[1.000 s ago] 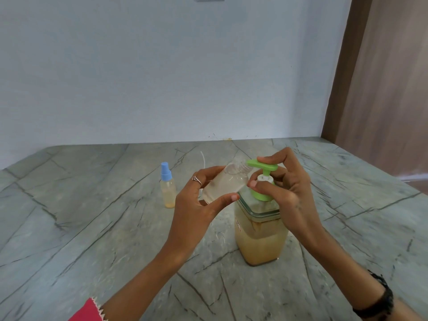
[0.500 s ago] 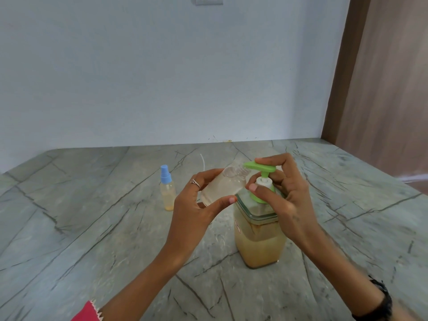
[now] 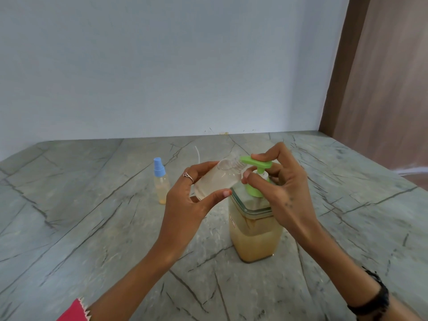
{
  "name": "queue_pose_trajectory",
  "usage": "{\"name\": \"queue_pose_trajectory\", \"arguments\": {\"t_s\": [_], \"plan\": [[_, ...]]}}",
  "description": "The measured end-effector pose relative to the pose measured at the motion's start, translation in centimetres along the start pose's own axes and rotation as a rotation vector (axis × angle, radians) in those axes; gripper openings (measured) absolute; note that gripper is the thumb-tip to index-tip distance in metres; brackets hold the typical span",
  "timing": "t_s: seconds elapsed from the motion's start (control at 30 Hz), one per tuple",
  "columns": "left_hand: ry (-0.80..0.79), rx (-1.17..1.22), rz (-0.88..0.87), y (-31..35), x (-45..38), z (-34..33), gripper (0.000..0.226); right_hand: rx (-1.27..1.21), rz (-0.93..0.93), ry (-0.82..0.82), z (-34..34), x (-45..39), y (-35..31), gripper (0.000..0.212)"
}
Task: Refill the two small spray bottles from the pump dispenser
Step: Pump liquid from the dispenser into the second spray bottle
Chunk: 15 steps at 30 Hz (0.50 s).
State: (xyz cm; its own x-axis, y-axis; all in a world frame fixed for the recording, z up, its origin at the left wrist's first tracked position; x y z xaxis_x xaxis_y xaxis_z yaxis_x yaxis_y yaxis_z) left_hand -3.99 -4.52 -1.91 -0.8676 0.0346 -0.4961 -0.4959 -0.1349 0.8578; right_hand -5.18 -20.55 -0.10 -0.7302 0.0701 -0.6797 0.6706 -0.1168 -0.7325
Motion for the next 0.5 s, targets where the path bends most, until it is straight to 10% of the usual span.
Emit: {"name": "queue_pose_trajectory", "arguments": {"t_s": [0.5], "plan": [[-0.001, -0.025, -0.020, 0.07, 0.08, 0.00, 0.043, -0.024, 0.021, -0.093, 0.13, 0.44, 0.09, 0.028]]}}
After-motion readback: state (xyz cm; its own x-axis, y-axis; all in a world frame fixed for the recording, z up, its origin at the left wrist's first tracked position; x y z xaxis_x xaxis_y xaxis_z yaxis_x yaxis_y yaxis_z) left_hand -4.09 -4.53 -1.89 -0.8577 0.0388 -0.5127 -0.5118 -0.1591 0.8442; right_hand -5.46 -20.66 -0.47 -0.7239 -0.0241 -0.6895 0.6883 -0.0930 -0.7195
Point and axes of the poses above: each hand's wrist, its own x-axis away from the middle knuckle, its own z-axis out of the back of the hand, y = z × x, the point moved 2 cm from there along -x, towards the middle knuckle, and after that the axes turned 3 degrees about z, right-handed, at the moved point
